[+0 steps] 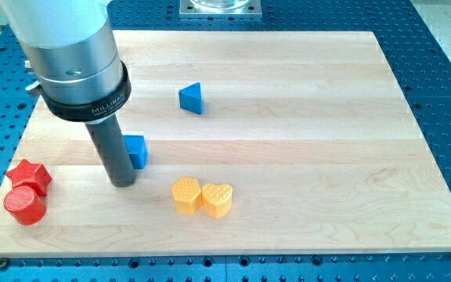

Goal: Push the cube below the blue triangle

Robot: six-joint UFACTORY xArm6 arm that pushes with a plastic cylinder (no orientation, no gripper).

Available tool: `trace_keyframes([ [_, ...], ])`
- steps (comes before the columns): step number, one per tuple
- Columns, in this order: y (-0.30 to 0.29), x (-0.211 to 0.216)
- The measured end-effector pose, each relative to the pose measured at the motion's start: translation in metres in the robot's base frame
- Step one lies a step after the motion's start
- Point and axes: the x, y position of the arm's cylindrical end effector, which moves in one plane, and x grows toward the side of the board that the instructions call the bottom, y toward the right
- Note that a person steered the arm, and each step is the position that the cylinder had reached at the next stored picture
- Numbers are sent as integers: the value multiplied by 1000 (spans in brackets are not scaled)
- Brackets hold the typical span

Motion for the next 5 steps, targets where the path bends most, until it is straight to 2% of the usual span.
trace_keyframes([
  [1,58,-26],
  [2,86,-36],
  [3,-5,12],
  [4,-42,-1],
  [5,74,-53],
])
